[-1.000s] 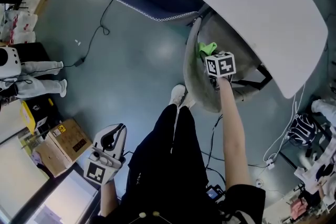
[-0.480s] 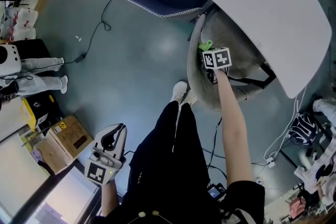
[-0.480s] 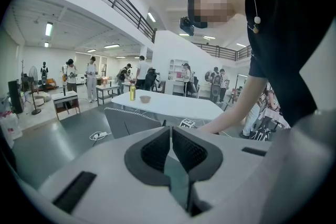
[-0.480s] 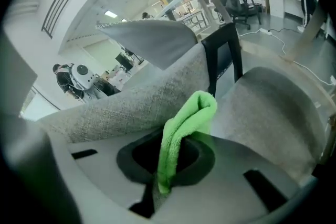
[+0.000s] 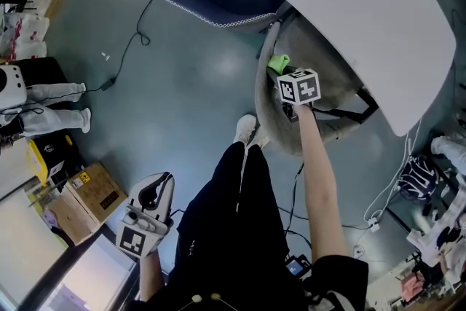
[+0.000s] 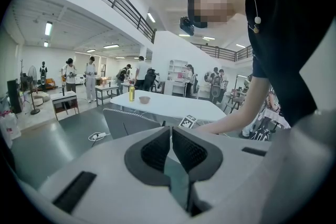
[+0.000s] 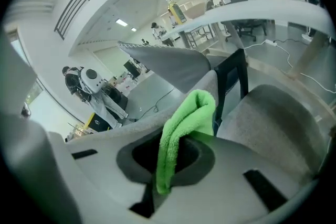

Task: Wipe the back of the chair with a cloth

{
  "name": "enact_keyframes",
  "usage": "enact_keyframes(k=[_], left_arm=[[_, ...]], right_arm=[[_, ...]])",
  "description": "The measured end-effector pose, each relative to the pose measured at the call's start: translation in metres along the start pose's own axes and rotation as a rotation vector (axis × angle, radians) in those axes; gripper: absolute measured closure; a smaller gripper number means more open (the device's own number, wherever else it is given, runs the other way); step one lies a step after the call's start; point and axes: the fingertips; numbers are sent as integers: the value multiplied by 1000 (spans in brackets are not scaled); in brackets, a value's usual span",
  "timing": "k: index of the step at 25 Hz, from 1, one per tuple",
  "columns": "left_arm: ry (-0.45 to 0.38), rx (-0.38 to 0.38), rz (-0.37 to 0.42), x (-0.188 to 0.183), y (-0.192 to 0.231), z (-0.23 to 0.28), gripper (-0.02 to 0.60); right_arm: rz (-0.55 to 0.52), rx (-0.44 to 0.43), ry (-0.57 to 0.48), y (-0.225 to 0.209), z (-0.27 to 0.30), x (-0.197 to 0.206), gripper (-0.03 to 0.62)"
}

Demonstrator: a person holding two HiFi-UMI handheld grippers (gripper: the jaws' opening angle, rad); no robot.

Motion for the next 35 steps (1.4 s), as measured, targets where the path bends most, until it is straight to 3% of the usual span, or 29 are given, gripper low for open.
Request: enact_keyframes(k=[6,14,17,22,27,31,35], left_arm=[[-3,8,6,-4,0,5,565],[-4,12,10,-8,-1,8,565],[-3,11,12,-7,0,8,565],[5,8,9,-4,2,9,565],[2,-7,3,-3,6,6,565],[-5,-16,2,-5,7,2,565],[6,-32,-7,-1,11,-1,565]], right_arm=[[-91,-37,-63,33,-25,-13,574],[-217,-208,-92,102,-52,-16,574],[-283,-225,-98,116,-60,-12,574],[-254,-150,-187,96,-78,-40,574],[-250,11,-240,51,-97,-76,574],[-154,145,-164,-9,-73,-74,574],[-71,203,-42,-54,-25,-49,574]])
Point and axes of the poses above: the fingertips, and each gripper's own axes: z forward along the fingers, y to its left, x out of its underside, and after that the axes turned 5 degrees about x, right-handed
